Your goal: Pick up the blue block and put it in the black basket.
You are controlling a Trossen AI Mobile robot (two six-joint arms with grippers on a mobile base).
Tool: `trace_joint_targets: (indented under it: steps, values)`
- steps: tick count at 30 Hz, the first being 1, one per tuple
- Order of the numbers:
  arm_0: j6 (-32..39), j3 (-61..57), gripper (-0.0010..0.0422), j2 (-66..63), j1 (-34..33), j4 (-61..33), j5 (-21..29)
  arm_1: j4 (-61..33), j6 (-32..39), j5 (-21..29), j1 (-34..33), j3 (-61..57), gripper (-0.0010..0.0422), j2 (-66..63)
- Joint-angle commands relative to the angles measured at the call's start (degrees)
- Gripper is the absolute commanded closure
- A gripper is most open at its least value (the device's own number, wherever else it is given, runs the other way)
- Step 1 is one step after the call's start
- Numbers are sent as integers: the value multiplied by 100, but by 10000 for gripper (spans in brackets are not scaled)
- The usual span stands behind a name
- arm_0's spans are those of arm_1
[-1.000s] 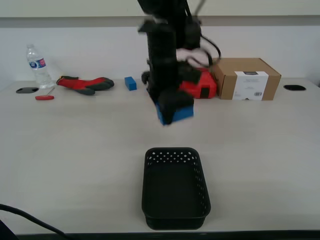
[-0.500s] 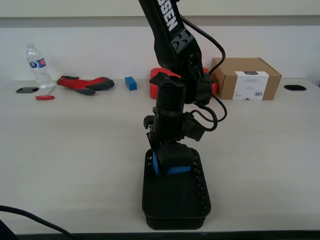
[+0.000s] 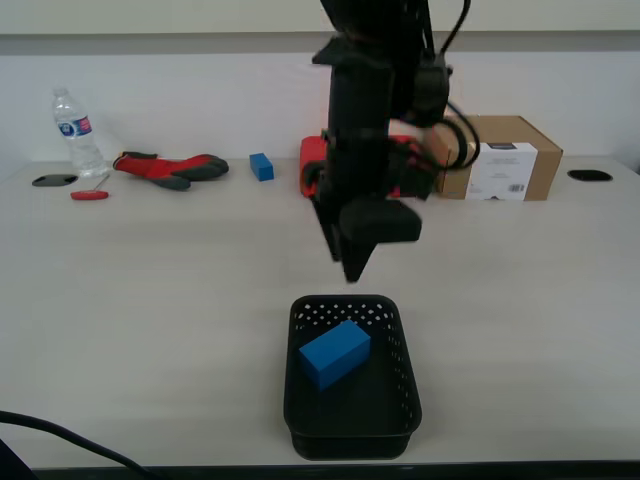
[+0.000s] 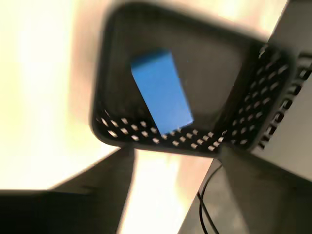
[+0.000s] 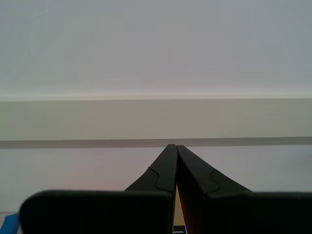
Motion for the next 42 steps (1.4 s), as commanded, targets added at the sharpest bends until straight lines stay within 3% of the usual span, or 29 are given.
trace_joint_targets:
  steps: [1,3,8,42]
  values:
    - [2,11,413,2,2,17,0,612,170,-4,4,-11,329,-389]
    - [2,11,413,2,2,17,-2,1023,179,-37,11,-11,415,-413]
    - [2,11,413,2,2,17,0,1244,157,-334,7,-11,415,-369]
    - [2,11,413,2,2,17,-2,1294,142,-328,9,-11,413,-376]
